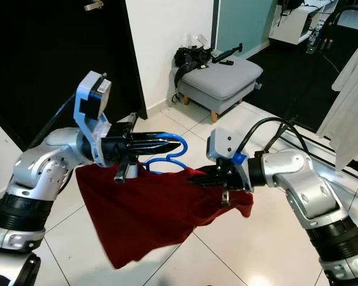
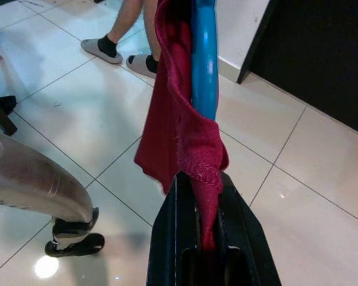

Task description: Hang hanger

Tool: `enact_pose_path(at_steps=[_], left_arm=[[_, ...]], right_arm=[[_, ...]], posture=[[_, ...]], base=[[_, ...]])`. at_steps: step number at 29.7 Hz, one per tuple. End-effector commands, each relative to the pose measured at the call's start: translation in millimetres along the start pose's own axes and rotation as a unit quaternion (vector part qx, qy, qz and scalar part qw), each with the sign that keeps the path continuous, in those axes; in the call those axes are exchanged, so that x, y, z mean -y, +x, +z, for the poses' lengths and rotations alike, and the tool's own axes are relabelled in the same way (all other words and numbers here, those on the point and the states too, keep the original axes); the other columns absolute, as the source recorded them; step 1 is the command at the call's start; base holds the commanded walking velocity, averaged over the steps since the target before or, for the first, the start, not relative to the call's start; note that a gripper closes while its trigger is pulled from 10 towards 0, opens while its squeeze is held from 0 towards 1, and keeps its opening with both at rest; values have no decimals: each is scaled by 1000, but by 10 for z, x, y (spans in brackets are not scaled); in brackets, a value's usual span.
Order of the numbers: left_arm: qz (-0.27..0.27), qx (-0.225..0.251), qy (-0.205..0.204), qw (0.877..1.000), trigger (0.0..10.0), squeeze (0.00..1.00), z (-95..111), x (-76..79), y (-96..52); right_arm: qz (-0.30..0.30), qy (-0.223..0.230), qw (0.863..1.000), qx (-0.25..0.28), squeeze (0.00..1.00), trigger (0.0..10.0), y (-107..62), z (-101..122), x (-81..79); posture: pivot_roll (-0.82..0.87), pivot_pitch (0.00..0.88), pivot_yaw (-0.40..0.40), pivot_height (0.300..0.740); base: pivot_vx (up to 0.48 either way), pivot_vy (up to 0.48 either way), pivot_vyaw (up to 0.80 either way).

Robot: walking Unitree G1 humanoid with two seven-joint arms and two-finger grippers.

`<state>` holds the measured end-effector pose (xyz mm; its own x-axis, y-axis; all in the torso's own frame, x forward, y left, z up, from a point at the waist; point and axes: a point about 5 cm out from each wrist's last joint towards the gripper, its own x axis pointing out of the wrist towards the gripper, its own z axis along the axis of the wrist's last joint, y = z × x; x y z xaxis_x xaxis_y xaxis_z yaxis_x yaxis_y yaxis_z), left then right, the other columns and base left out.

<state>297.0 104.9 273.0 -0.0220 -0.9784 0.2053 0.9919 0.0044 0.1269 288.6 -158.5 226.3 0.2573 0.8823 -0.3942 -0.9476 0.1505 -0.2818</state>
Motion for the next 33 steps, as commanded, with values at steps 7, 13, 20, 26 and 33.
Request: enact_pose_path(at_steps=[7, 13, 20, 26, 33], left_arm=[[-15, 2, 6, 1000, 10000, 0, -9, 73, 72], [-16, 3, 5, 1000, 10000, 0, -15, 77, 86], [-16, -3, 1, 1000, 10000, 0, -56, 94, 111], [-23, -2, -4, 1000, 10000, 0, -79, 114, 147], [-23, 5, -8, 1000, 2549, 0, -59, 104, 151]], right_arm=[[-2, -13, 1000, 14, 0, 0, -2, 67, 1], [-2, -12, 1000, 14, 0, 0, -7, 72, 2], [-2, -13, 1000, 15, 0, 0, -5, 76, 3], [-2, -13, 1000, 16, 0, 0, 1, 81, 3], [-2, -13, 1000, 16, 0, 0, 7, 78, 0]], posture=[[-30, 99, 16, 740], [-33, 101, 16, 740], [-33, 101, 16, 740], [-33, 101, 15, 740], [-31, 101, 18, 740]], base=[[0, 0, 0], [0, 0, 0], [0, 0, 0], [0, 0, 0], [0, 0, 0]])
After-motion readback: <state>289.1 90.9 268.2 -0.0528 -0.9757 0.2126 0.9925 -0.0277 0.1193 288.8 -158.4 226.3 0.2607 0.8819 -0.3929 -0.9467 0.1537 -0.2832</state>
